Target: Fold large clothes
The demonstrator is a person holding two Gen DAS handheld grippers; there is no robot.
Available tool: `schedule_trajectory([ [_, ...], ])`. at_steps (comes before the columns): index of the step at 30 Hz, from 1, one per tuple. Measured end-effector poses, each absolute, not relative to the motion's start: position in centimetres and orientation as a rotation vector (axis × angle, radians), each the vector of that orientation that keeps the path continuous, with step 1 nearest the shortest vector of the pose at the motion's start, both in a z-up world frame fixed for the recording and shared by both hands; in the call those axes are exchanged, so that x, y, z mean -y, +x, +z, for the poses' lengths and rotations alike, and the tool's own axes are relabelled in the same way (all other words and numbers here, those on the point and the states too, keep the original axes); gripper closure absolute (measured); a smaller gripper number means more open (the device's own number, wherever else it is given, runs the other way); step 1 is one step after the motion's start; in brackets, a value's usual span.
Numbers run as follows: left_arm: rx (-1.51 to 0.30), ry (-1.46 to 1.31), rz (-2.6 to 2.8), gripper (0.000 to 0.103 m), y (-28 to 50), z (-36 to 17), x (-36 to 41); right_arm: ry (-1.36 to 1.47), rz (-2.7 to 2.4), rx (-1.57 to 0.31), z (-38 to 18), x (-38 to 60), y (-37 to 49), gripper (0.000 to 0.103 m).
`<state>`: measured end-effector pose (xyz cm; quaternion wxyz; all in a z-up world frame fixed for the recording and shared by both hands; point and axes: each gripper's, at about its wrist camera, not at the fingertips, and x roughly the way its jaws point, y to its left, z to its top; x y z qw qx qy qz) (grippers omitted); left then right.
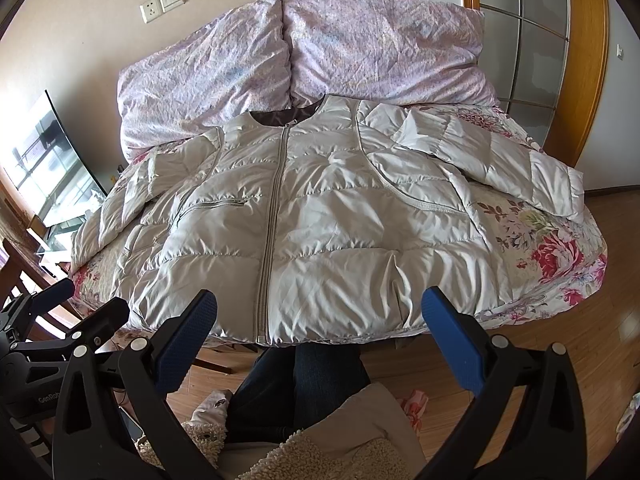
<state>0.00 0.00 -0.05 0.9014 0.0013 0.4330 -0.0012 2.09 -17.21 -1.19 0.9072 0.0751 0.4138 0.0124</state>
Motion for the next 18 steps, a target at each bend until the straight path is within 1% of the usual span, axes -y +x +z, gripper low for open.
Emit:
schedule_trajectory([
  [18,-0.896,0.004,-0.003,0.002,0.00,-0.05,0.01,0.157,0.025,-0.856,-1.22,17.19,2.21,0.001],
])
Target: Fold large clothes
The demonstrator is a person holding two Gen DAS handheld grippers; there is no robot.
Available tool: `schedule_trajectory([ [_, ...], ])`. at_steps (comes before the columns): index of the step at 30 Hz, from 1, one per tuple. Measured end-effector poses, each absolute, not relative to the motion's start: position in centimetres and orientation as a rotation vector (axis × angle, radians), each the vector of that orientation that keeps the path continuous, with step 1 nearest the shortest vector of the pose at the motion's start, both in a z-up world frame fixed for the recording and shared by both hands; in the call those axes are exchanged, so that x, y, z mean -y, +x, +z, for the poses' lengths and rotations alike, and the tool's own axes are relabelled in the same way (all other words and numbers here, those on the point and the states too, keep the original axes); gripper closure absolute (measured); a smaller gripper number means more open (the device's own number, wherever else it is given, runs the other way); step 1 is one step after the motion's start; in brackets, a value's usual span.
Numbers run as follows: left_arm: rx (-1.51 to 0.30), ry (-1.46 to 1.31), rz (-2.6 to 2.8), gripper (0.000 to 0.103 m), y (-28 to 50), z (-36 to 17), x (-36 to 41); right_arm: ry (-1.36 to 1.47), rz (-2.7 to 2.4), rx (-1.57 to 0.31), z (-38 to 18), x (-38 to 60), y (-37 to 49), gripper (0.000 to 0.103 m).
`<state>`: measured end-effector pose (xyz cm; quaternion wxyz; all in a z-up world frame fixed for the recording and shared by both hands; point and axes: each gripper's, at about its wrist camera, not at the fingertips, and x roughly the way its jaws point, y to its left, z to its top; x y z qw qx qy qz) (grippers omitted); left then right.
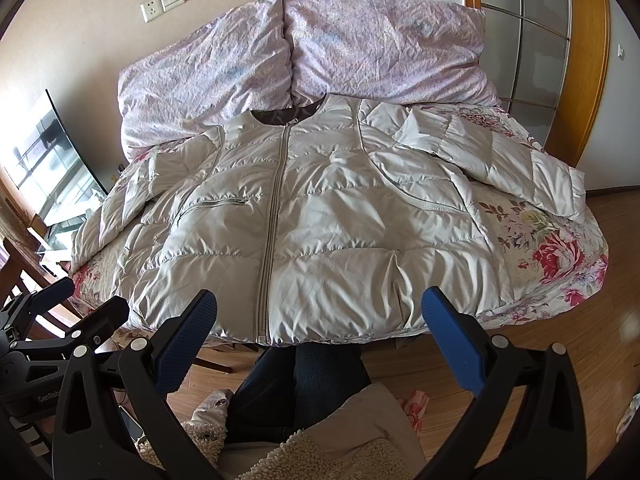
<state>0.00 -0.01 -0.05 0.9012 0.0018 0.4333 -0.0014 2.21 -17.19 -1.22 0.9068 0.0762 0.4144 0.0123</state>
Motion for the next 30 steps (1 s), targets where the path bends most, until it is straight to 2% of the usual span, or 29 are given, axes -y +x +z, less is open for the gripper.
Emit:
schedule_trajectory([
  [30,-0.898,0.004,-0.002,0.002,0.00,-0.06,0.02,0.158,0.026,-0.858,-1.36,17.19,2.45,0.001],
])
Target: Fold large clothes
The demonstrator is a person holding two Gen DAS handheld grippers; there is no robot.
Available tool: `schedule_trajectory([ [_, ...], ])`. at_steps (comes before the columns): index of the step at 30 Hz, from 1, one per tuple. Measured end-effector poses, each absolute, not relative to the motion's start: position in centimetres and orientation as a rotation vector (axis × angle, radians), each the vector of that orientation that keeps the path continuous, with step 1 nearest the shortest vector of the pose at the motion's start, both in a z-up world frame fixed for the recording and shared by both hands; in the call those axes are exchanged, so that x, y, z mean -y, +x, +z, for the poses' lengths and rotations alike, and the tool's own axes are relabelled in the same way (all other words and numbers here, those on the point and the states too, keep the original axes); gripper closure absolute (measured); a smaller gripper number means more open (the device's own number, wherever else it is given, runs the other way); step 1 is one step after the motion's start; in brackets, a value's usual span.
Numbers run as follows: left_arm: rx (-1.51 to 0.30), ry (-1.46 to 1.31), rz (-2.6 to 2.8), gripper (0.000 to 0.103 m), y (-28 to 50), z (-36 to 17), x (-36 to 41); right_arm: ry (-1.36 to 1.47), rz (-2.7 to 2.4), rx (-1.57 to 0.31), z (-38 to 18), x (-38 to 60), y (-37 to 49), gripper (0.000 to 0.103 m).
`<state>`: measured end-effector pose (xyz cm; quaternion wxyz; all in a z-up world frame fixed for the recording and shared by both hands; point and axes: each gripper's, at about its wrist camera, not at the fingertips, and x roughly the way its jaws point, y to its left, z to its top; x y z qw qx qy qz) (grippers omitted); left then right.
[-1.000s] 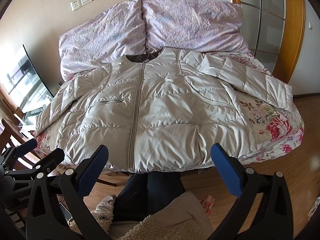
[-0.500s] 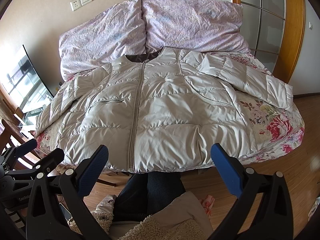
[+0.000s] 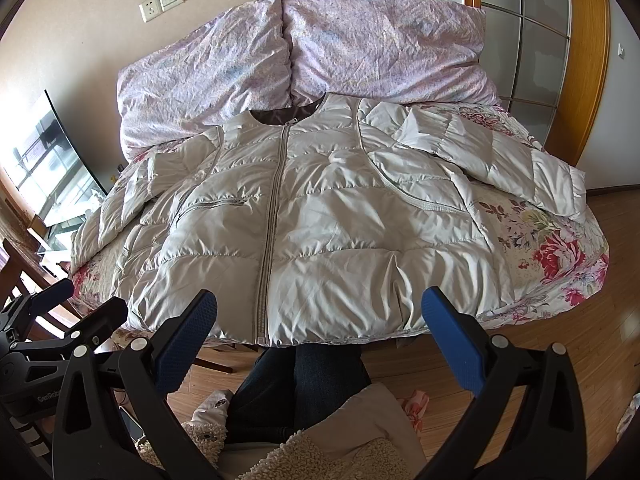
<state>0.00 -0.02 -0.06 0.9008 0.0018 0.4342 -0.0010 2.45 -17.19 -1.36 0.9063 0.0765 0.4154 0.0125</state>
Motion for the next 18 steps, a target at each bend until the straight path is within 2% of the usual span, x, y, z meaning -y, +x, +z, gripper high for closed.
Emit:
schedule_trajectory([
  [18,-0.914,0.004,0.002,0.002,1.9,-1.0,-0.6,0.205,-0.013,-0.828,-1.9,18.7,4.7,0.001],
])
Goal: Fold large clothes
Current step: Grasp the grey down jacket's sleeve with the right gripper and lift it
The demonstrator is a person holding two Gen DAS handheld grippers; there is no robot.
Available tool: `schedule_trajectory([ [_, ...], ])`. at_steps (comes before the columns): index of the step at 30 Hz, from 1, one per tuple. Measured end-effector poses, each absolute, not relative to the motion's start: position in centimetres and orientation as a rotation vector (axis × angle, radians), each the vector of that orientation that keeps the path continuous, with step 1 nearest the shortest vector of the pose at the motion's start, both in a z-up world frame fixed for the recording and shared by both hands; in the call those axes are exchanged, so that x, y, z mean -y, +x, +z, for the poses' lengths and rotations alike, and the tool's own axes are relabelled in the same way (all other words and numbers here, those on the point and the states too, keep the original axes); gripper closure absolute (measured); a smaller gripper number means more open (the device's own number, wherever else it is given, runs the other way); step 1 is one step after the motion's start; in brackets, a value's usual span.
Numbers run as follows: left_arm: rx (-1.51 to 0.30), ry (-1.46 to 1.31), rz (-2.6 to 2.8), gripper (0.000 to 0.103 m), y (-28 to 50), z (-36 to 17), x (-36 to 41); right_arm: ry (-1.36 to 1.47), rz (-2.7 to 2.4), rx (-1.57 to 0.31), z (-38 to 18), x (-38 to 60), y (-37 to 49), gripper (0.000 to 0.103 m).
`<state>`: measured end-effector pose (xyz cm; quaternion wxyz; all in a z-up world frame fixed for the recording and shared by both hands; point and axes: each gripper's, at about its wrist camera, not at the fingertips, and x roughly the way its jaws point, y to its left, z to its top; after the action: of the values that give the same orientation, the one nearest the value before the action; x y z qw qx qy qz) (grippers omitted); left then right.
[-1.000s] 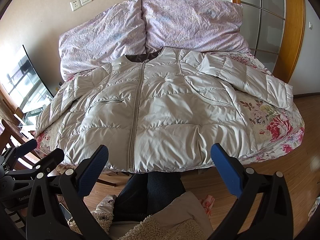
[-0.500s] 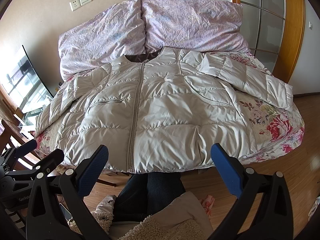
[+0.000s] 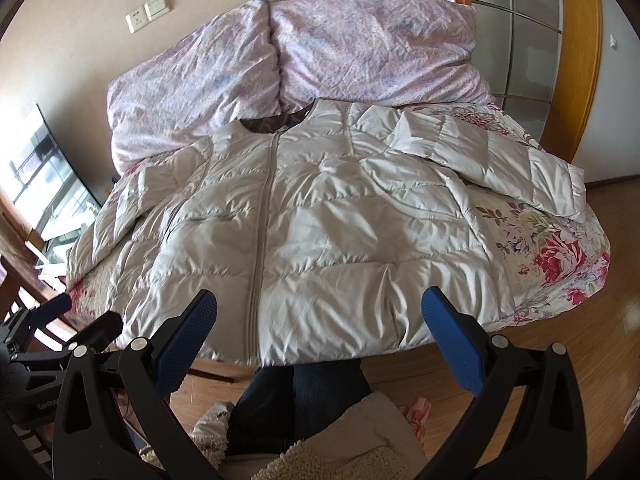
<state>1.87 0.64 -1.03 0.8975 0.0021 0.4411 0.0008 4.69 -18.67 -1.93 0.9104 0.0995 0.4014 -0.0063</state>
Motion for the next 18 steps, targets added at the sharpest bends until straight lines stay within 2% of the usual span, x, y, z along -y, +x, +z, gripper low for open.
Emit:
schedule_trajectory([
  [8,-0.938,0.010,0.006,0.002,5.8,-1.3,-0.7,0.342,-0.010,-0.673,-2.6,22.9,7.4,0.001],
  [11,-0.957,0.009,-0.005,0.002,7.9,-1.7,-0.9,0.365,-0.072,-0.682,-3.3,25.2,9.6,0.001],
  [18,-1.028,-0.026,-0.042,0.002,13.3,-4.1,-1.8,0.609,-0.252,-0.729,-7.3,35.2,13.7,0.001],
])
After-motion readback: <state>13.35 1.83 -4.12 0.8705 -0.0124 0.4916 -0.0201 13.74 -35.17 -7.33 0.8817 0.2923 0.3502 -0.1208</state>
